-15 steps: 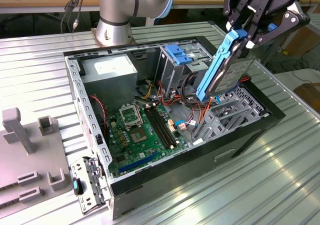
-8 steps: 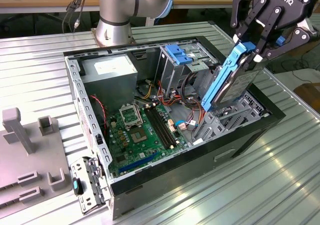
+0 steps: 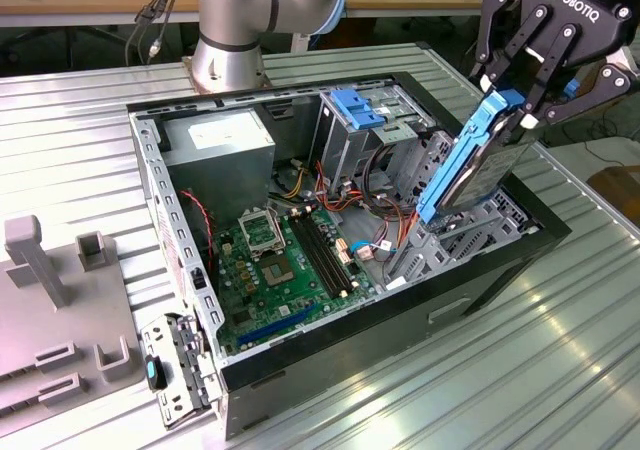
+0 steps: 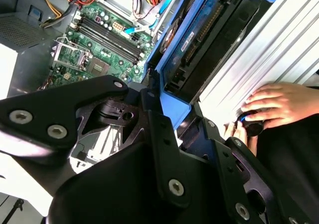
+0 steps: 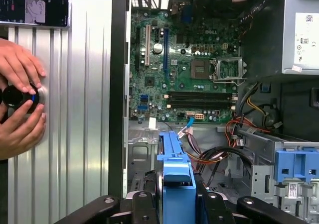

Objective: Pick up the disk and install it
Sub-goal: 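Insert the disk into the insertion slot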

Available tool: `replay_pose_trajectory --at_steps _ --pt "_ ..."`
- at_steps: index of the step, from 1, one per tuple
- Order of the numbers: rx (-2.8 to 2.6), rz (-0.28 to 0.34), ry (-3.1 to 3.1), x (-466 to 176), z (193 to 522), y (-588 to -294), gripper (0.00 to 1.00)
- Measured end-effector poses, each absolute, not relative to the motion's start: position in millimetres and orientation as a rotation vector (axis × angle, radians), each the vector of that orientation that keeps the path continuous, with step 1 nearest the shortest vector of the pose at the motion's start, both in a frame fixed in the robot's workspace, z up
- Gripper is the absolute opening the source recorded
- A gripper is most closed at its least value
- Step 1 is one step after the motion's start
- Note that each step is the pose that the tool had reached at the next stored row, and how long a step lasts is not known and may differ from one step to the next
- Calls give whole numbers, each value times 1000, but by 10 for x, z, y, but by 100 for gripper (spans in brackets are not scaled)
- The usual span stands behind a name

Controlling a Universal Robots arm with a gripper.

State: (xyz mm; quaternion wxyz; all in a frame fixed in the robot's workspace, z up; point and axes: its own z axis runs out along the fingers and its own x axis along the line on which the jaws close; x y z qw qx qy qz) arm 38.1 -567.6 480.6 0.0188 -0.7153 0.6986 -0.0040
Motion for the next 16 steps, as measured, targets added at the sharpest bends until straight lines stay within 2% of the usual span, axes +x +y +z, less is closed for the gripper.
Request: replay_pose_trajectory --at_steps 16 --pt "-2219 -14 2168 423 4798 -5676 37"
